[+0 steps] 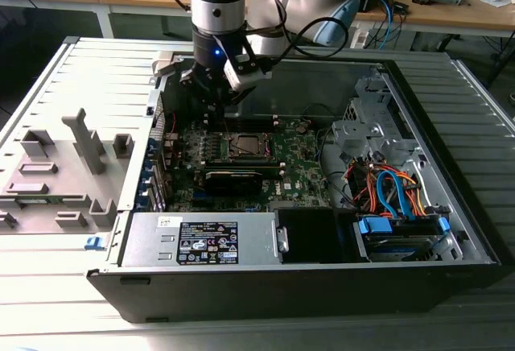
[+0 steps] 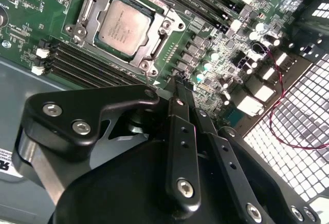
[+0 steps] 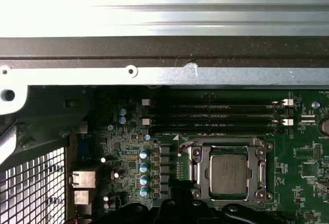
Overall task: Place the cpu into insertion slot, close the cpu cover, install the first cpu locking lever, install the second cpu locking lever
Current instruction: 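Install the first cpu locking lever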
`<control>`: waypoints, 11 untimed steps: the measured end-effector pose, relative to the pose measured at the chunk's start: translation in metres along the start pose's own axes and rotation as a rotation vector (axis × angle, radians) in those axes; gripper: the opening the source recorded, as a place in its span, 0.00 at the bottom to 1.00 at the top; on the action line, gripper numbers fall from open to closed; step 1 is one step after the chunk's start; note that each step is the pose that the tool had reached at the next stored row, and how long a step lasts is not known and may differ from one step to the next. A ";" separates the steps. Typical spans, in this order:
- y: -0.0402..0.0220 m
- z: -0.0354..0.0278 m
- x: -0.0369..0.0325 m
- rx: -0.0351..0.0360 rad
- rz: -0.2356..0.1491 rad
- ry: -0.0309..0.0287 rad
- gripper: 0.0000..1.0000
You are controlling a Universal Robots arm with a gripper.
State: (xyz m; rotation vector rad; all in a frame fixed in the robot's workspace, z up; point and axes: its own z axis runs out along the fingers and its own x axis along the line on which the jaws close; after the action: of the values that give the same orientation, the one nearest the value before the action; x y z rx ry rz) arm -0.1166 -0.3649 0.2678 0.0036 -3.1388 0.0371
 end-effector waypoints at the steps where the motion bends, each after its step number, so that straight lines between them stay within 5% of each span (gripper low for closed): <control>1: 0.0000 0.0000 0.0003 0.0002 0.000 -0.0001 0.11; 11: 0.0017 0.0000 0.0056 0.0071 0.000 0.0000 0.11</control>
State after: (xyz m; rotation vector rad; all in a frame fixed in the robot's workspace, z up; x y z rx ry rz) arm -0.1222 -0.3632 0.2678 0.0035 -3.1387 0.0482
